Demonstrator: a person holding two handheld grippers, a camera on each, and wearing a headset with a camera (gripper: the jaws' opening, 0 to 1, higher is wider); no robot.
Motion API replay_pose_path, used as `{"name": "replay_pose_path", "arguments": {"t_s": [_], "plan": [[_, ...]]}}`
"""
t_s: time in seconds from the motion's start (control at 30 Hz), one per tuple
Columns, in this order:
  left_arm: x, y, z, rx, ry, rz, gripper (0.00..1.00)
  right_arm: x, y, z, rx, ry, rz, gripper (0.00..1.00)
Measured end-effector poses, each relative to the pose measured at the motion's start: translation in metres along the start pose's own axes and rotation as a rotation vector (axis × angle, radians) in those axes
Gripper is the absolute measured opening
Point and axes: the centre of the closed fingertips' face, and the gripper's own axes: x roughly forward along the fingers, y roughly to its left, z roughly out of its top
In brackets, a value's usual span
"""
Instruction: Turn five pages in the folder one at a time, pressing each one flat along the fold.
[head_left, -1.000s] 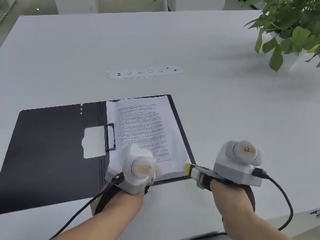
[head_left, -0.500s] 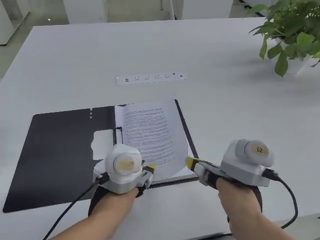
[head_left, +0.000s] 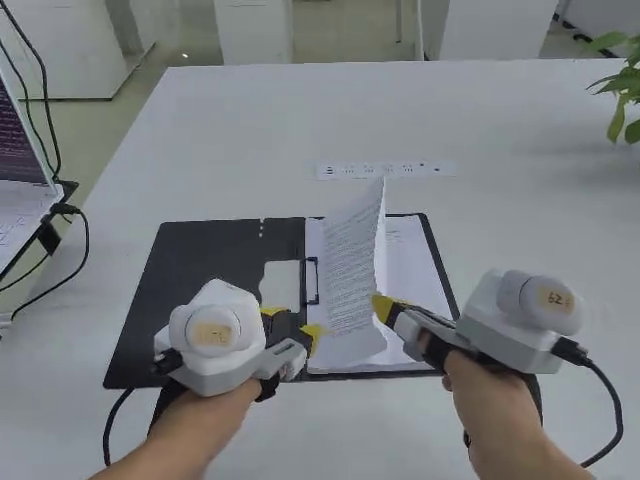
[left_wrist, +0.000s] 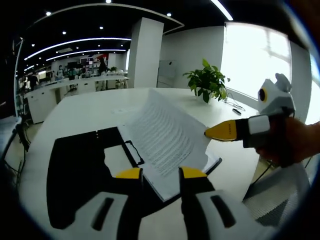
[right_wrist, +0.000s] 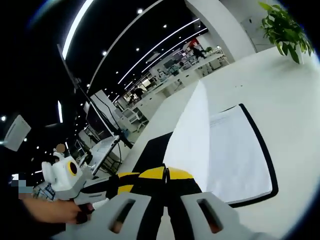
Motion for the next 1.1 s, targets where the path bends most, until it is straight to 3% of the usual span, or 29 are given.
{"name": "replay_pose_path", "arguments": {"t_s": [0.2,0.67,0.83,1.1], "plan": [[-0.032,0.027,-0.008,0.062,0.014,0.053,0.27,0.026,0.032,-0.013,-0.034,0.041,0.054,0.00],[-0.083,0.073,-0.014,-0.019,-0.032,0.155,0.28,0.077,0.083,-0.059,-0.121,0.174,0.130,0.00],[-0.092,0.079,-0.002,-0.014,-0.060,0.172,0.28,0.087,0.091,-0.070,-0.136,0.209,0.139,0.00],[-0.103,0.086,-0.005,-0.013,-0.054,0.190,0.28,0.101,0.099,-0.084,-0.151,0.250,0.140,0.00]]}}
